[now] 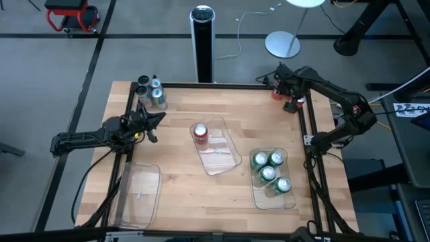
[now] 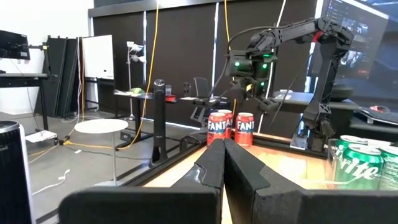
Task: Sort soda cans
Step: Put the bottom orange soda can into the middle transparent bin
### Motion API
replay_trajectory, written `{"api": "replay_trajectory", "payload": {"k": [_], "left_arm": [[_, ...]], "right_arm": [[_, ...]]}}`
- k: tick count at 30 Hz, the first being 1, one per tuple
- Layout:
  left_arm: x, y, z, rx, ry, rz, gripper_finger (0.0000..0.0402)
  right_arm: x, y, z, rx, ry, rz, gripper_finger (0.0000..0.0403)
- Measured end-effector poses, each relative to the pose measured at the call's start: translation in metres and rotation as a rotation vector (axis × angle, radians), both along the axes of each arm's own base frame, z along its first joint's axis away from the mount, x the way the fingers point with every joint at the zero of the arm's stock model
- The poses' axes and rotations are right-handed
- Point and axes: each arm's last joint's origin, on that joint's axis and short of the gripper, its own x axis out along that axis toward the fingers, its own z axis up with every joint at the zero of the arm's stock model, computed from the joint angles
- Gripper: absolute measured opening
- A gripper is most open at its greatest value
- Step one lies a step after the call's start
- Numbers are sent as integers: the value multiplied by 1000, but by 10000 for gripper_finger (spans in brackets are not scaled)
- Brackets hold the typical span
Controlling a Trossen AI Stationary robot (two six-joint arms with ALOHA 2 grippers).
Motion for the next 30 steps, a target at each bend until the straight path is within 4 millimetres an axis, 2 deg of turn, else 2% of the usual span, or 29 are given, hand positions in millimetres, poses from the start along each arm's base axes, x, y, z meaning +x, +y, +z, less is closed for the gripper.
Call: {"api": "replay_trajectory", "payload": {"k": [7,16,21,26,30], "left_arm": [[0,0,0,-1,0,0,0],[0,0,0,-1,0,0,0],[0,0,0,0,0,0,0],[0,0,0,0,0,0,0],[0,0,0,0,-1,0,0]], "right_arm": [[-1,0,-3,-31,8,-57,381],[-19,0,-33,10,46,-132,381],[-20,-3,-45,-12,24,-92,381],[-19,-2,-46,8,20,-64,381],[-15,-3,-46,29,-49,-35,381]]}}
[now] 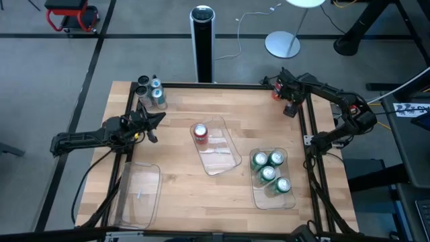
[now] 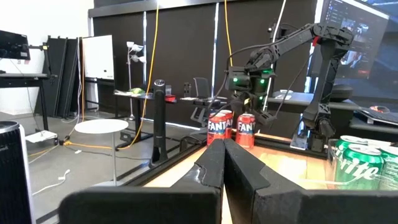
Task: Sort soda cans
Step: Put the bottom orange soda can into the middle transparent bin
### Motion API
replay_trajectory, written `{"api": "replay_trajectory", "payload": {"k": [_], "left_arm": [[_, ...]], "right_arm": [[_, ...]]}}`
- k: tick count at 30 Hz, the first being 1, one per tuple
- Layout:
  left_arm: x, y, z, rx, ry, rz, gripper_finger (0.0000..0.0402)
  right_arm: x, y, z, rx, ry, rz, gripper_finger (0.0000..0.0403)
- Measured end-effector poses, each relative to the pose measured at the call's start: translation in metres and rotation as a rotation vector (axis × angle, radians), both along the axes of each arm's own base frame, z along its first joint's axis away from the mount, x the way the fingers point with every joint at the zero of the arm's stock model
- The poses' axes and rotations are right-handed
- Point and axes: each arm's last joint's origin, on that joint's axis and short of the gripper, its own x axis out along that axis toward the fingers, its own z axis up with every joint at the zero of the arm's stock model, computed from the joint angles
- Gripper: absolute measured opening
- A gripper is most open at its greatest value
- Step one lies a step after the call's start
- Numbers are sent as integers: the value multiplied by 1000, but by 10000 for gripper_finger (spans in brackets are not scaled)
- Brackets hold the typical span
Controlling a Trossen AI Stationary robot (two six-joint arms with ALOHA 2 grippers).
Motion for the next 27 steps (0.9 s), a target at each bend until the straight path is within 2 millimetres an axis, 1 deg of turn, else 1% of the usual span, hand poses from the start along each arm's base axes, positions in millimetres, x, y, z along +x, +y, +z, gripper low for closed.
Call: {"api": "replay_trajectory", "payload": {"k": [2,8,16,19,21,24,27], "left_arm": [[0,0,0,0,0,0,0],[0,0,0,4,2,0,0],[0,0,0,3,2,0,0],[0,0,0,2,1,0,0],[0,0,0,2,1,0,0],[0,0,0,0,1,0,0],[0,0,0,4,4,1,0]], "right_arm": [[3,0,0,18,-44,12,381],[12,7,-1,56,-77,80,381],[31,13,-2,33,-134,188,381],[31,13,-9,74,-97,186,381],[31,13,-17,105,-62,175,381],[33,11,-28,123,-71,181,381],[35,9,-32,120,-76,207,380]]}}
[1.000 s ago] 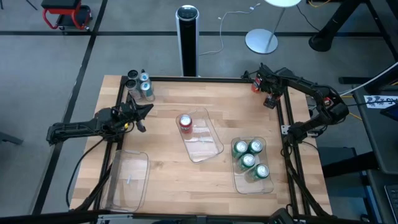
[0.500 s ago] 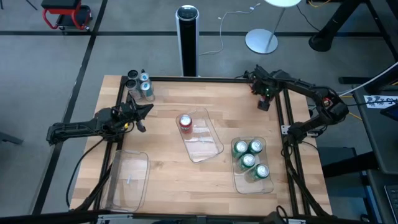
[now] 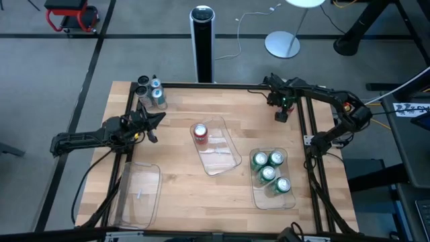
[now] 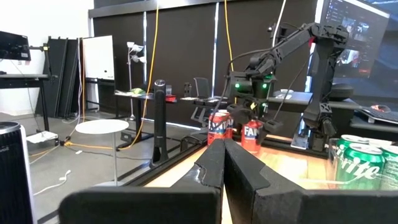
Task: Sort soda cans
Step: Put the bottom orange soda can into the middle transparent bin
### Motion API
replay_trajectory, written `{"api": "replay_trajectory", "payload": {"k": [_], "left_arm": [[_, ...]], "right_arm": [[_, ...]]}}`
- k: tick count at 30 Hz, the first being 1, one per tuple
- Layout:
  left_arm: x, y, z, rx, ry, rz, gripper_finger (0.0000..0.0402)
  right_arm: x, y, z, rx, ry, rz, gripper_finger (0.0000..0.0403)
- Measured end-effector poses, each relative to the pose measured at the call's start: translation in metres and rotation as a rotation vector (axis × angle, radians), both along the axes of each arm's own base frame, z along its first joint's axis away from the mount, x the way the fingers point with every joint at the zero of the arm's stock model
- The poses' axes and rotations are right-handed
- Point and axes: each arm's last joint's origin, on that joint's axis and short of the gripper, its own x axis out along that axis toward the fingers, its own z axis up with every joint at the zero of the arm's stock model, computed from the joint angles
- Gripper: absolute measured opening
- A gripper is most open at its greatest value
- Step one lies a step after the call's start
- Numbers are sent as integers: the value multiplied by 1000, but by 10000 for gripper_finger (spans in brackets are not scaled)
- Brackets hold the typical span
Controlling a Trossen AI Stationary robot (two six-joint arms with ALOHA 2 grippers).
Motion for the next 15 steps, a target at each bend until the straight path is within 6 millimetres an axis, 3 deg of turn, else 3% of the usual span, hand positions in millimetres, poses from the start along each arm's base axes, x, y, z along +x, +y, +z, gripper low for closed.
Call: {"api": "replay_trajectory", "payload": {"k": [3,9,15], "left_arm": [[0,0,0,1,0,0,0],[0,0,0,1,0,0,0],[0,0,0,1,0,0,0]], "right_arm": [[1,-1,0,-1,-9,2,365],[0,0,-1,17,5,21,291],[0,0,-2,20,14,47,291]]}}
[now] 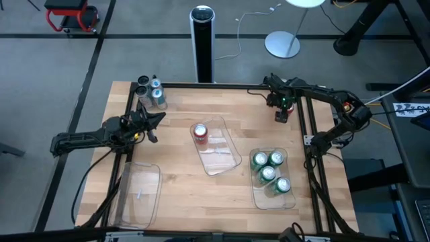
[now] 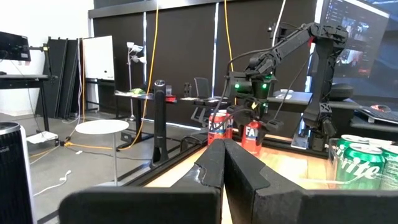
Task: Sort soda cans
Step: Put the bottom orange soda can into the middle transparent bin
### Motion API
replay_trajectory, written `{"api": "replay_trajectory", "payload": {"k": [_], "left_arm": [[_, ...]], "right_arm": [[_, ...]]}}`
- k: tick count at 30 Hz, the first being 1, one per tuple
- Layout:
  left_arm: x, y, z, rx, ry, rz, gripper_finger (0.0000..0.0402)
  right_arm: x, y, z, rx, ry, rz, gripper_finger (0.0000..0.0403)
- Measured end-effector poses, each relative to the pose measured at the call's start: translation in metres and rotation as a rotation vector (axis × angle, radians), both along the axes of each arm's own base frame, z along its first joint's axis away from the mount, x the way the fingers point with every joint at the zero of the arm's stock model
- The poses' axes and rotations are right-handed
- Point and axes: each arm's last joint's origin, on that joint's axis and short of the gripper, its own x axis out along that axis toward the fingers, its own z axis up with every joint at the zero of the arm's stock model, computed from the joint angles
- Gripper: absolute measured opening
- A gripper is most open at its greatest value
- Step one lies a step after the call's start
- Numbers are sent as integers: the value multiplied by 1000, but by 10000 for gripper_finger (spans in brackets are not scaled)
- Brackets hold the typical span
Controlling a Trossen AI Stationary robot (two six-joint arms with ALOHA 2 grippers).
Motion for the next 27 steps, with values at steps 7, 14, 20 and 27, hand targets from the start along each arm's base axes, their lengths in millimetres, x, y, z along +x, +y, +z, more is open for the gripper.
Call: {"api": "replay_trajectory", "payload": {"k": [7,14,20,27], "left_arm": [[0,0,0,3,-3,0,0],[0,0,1,5,-2,0,0],[0,0,0,6,-2,1,0],[0,0,1,5,-3,1,0]], "right_arm": [[-2,2,7,-22,-6,86,291],[-7,10,27,-90,-66,108,291],[3,20,39,-145,-151,166,291],[28,29,67,-203,-241,289,291]]}}
